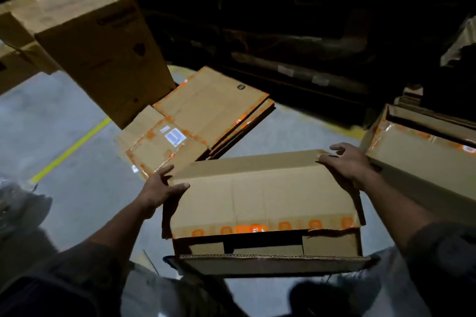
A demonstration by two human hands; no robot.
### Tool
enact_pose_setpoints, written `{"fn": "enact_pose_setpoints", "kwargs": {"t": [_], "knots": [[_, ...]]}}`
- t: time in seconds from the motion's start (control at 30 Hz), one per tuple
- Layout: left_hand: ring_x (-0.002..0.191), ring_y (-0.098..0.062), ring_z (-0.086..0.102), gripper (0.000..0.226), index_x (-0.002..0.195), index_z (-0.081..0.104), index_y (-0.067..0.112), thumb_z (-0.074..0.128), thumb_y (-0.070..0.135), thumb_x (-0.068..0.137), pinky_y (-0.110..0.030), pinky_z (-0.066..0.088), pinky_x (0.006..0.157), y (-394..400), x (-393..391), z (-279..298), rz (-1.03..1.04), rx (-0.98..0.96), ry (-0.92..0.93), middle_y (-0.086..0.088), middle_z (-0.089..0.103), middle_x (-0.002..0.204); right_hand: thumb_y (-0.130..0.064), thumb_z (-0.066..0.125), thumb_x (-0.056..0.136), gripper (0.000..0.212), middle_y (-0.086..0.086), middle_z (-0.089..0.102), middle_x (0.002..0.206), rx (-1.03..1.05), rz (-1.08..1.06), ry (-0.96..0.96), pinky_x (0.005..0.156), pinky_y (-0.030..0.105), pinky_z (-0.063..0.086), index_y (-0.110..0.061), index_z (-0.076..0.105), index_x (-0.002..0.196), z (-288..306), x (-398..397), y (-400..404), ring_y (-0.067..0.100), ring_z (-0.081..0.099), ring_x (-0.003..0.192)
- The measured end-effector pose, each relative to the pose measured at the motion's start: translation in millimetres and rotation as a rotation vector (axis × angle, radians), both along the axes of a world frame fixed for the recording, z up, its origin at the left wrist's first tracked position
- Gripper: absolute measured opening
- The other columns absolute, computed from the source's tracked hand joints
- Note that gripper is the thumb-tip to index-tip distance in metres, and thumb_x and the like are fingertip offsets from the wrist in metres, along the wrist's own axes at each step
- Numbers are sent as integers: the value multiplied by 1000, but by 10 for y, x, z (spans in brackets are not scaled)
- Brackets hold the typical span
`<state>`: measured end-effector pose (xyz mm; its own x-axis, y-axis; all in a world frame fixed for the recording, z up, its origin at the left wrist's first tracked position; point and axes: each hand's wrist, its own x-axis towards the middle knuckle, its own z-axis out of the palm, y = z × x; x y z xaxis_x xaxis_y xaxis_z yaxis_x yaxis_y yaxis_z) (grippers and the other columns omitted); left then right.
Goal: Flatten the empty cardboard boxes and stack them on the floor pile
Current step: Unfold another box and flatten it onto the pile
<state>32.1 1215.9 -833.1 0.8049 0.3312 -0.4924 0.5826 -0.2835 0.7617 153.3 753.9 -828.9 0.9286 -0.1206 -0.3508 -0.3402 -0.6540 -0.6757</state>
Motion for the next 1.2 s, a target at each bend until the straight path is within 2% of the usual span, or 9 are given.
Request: {"fn": "enact_pose_setpoints", "kwargs": {"t": [0.3, 0.37, 0.5, 0.67, 0.83, 0.93, 1.03, 1.1, 1.2], "knots": [[130, -31, 49, 109, 156, 31, 17, 92, 29, 67, -47, 44, 109, -126, 381, -364, -40, 197, 67, -13, 45, 148, -20, 73, 89, 46, 6, 53, 112, 73, 0, 112, 76, 33, 48, -16, 58, 133, -328, 435, 28, 16, 55, 78], [138, -32, 41, 95, 152, 38, 13, 88, 32, 74, -49, 38, 114, -295, 462, -442, 5, 405, -11, -14, 39, 152, -22, 74, 88, 51, 11, 56, 116, -35, 38, 86, 75, 36, 50, -21, 54, 135, -399, 471, 40, 24, 59, 87], [137, -29, 41, 66, 146, 48, 14, 76, 29, 88, -45, 37, 114, -714, 471, -579, -212, 533, -49, -10, 44, 148, -35, 79, 76, 67, 15, 46, 143, -433, 326, 84, 106, 43, 41, -16, 53, 135, -799, 402, 125, 35, 40, 132], [137, -30, 45, 40, 130, 65, 18, 67, 38, 94, -52, 40, 111, -841, 488, -562, -266, 676, -208, -11, 60, 138, -37, 78, 83, 56, 11, 61, 129, -328, 521, 116, 99, 44, 48, -5, 61, 126, -762, 276, 328, 31, 57, 114], [80, -9, 64, 20, 91, 75, 27, 66, 44, 94, -33, 53, 76, -979, 357, -477, -297, 717, -216, 8, 74, 90, -55, 70, 84, 34, -1, 66, 90, -240, 553, 54, 71, 35, 48, -22, 68, 90, -623, 104, 402, 21, 61, 85], [72, -13, 55, 32, 68, 56, 27, 72, 48, 86, -35, 48, 71, -1003, 316, -415, -230, 871, -184, 11, 57, 68, -71, 71, 74, 46, -9, 69, 91, -68, 634, 177, 79, 36, 53, -27, 71, 88, -438, -66, 515, 11, 64, 86], [61, -14, 55, 44, 65, 50, 24, 64, 57, 90, -40, 57, 74, -1098, 244, -325, -206, 857, -11, 9, 52, 59, -64, 75, 73, 46, -12, 71, 96, -192, 900, 287, 82, 34, 55, -26, 72, 100, -330, -220, 585, 8, 66, 88], [61, -16, 61, 51, 68, 62, 19, 54, 63, 93, -42, 59, 76, -1167, 175, -328, -236, 815, 70, 3, 63, 63, -46, 71, 81, 28, -8, 71, 94, -340, 957, 145, 77, 33, 54, -23, 70, 96, -379, -315, 594, 15, 67, 88], [72, -29, 70, 64, 79, 73, 9, 49, 67, 94, -40, 60, 76, -1322, 52, -350, -239, 457, 145, -12, 74, 78, -40, 64, 88, 18, -1, 71, 96, -438, 917, -17, 74, 34, 52, -23, 66, 94, -376, -434, 582, 21, 64, 88]]}}
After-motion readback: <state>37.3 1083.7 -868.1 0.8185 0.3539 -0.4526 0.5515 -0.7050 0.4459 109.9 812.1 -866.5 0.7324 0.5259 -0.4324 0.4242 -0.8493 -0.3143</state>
